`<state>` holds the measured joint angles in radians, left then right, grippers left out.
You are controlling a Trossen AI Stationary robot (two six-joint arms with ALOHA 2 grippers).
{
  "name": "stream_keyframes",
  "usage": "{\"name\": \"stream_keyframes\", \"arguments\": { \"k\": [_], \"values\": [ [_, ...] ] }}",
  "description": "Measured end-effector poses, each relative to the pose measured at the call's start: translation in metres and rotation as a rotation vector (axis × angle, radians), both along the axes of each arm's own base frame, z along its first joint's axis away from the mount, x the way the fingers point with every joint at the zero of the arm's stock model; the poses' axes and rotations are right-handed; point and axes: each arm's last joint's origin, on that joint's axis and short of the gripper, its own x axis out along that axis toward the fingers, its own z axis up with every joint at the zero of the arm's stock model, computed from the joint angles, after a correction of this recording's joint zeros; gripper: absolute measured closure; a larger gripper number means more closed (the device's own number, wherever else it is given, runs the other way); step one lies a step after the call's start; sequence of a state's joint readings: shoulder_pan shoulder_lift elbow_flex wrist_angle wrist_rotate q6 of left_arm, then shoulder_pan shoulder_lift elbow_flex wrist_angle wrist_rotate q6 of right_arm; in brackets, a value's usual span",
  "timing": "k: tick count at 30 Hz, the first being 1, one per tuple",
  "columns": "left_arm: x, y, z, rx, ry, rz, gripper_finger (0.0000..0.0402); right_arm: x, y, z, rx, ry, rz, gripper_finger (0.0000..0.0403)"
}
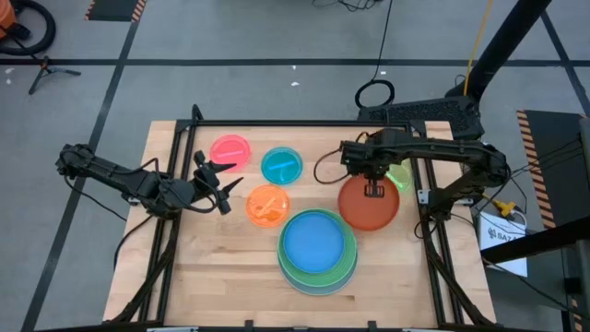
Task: Stack plastic plates
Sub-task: Stack the dark orange plate on top of the dark blue plate
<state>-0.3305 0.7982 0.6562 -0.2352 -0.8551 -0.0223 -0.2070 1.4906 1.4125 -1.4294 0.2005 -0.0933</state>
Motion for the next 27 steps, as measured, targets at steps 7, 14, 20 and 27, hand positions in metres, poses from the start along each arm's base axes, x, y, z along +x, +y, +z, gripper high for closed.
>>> {"name": "stream_keyframes", "arguments": {
  "k": [7, 14, 20, 27],
  "values": [
    [0.000, 0.000, 0.000, -0.001, -0.001, 0.000, 0.0192, 0.012, 0.002, 0.014, 0.155, -0.186, -0.095, 0.0402],
    [0.000, 0.000, 0.000, -0.002, -0.002, 0.001, 0.0193, 0.030, 0.002, 0.009, 0.227, -0.297, -0.250, 0.0402],
    [0.000, 0.000, 0.000, -0.002, -0.001, 0.000, 0.0193, 0.051, 0.007, -0.004, 0.236, -0.334, -0.299, 0.0400],
    [0.000, 0.000, 0.000, -0.001, -0.001, 0.000, 0.0192, 0.075, 0.020, -0.031, 0.255, -0.286, -0.320, 0.0398]
  ]
}}
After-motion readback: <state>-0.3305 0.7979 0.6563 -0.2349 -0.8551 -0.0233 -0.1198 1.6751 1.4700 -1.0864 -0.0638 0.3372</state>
